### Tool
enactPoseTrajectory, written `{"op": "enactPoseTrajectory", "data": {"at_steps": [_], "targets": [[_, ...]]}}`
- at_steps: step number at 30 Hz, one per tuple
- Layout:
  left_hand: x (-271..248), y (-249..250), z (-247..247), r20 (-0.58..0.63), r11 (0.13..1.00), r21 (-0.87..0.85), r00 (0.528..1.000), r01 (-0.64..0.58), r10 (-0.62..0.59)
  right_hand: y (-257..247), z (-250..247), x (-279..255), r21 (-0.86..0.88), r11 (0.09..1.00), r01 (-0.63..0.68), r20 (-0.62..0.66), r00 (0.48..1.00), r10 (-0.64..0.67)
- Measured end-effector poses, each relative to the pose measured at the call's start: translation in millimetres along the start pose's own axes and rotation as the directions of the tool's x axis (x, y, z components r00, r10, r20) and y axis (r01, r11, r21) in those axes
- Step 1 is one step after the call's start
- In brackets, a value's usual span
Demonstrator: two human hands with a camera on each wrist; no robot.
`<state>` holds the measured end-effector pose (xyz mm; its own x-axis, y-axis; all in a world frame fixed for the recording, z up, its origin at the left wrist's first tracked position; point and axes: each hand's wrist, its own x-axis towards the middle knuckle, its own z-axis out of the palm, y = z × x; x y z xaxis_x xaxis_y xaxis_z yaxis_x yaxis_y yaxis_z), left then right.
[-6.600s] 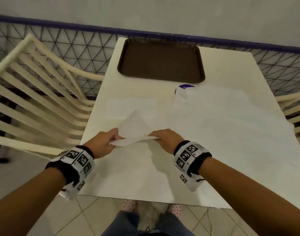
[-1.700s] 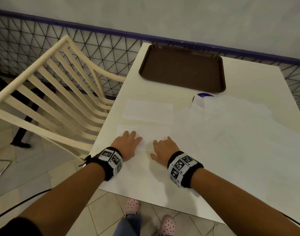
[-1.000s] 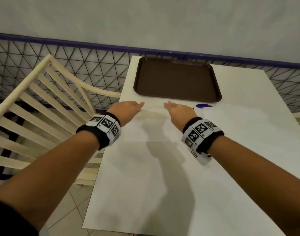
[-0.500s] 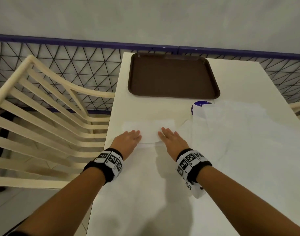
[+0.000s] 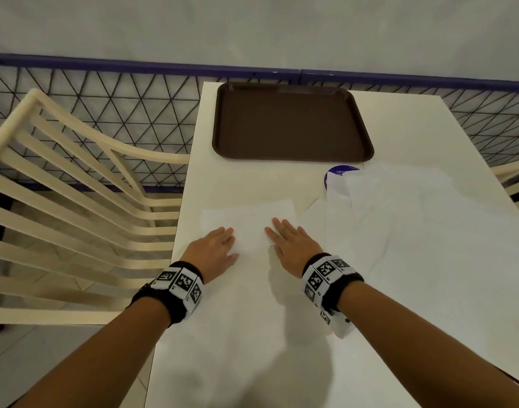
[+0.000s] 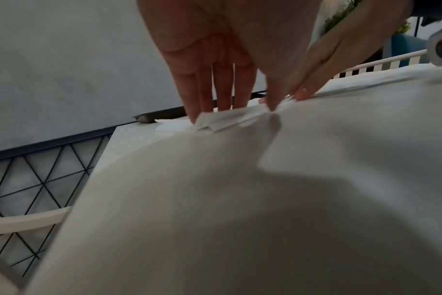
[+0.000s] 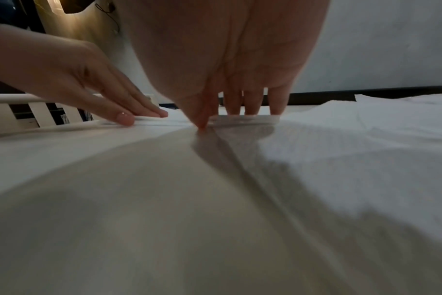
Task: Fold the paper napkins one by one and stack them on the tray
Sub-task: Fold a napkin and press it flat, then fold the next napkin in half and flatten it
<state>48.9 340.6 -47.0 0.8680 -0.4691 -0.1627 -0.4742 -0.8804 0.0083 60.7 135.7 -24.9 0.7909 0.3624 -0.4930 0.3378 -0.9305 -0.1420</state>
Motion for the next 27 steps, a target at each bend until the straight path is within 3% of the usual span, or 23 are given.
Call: {"op": "enactPoseTrajectory", "data": {"at_steps": [6, 8, 12, 16, 20, 22, 24, 27], "targets": [[0, -5, 5, 0.071, 0.997, -0.051, 0.996, 0.061, -0.057, 4, -2, -9, -0.002, 1.0, -0.03, -0.022, 0.999, 0.03], [6, -10, 5, 0.045, 0.998, -0.026, 0.998, 0.049, -0.048, 11, -4, -18, 0.032, 0.997, -0.068, -0.051, 0.996, 0.07], [12, -14, -6, 0.078, 0.995, 0.007, 0.992, 0.103, -0.103, 41, -3, -46, 0.061, 0.977, -0.204, -0.052, 0.977, 0.207], [21, -2, -20, -0.039, 0.991, -0.079, 0.993, 0.105, -0.108, 89, 5, -92, 0.158, 0.912, -0.378, -0.031, 0.921, 0.387], [38, 47, -39, -0.116, 0.991, -0.098, 0.991, -0.085, 0.074, 133, 26, -146, 0.347, 0.786, -0.512, -0.013, 0.835, 0.55], [49, 82, -47, -0.124, 0.961, -0.104, 0.962, -0.256, 0.242, 148, 39, -170, 0.417, 0.737, -0.532, 0.007, 0.813, 0.582], [56, 122, -50, -0.141, 0.9, -0.114, 0.903, -0.421, 0.405, 156, 50, -190, 0.45, 0.728, -0.516, 0.028, 0.824, 0.566], [63, 183, -46, -0.041, 0.849, -0.177, 0.865, -0.498, 0.499, 157, 64, -207, 0.453, 0.761, -0.464, 0.046, 0.865, 0.5]]}}
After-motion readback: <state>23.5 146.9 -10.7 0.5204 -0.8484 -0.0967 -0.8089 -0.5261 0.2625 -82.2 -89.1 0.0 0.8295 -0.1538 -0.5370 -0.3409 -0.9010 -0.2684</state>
